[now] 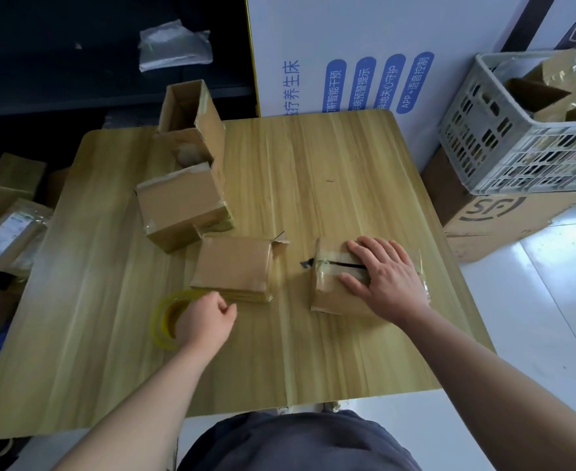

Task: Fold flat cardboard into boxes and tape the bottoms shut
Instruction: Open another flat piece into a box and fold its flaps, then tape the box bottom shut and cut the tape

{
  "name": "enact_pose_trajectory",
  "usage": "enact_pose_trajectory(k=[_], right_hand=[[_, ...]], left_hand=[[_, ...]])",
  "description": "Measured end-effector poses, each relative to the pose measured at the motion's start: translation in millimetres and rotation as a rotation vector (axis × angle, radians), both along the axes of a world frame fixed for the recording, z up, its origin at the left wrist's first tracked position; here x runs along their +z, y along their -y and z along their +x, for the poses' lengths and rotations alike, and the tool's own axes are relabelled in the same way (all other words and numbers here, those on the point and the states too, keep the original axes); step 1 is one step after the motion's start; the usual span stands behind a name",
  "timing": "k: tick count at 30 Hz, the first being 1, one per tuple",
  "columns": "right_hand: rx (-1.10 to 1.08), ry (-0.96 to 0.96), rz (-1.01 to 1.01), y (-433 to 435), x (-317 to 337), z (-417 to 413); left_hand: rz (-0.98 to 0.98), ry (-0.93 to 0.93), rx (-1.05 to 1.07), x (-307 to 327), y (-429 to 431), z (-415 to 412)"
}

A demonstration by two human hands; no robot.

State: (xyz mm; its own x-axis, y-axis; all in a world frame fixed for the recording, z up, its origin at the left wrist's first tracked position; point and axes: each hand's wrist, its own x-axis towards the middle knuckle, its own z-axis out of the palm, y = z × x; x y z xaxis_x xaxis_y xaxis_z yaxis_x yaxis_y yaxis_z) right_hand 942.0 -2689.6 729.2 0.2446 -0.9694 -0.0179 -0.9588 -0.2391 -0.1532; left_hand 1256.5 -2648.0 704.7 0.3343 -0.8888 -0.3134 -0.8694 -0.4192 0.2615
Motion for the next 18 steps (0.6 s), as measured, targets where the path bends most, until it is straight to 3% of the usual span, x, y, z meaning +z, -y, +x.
enact_pose_trajectory(k=[3, 6, 11, 18], right_hand=[[-0.005, -0.006, -0.011, -0.5, -0.5, 0.9], [-0.008, -0.017, -0.015, -0.5, -0.7, 1.5], [-0.012, -0.022, -0.008, 1.0, -1.7, 1.8], [-0.013, 0.001, 0.000, 1.2, -2.1, 0.4]], left_hand=[[0.125, 0.076, 0.061, -23.3, -16.2, 31.0], [0.242, 0.165, -0.040, -35.2, -24.1, 43.1], [0.246, 0.167, -0.090, -40.9, -23.5, 48.1], [0.372, -0.245, -0.096, -1.8, 0.1, 18.9]])
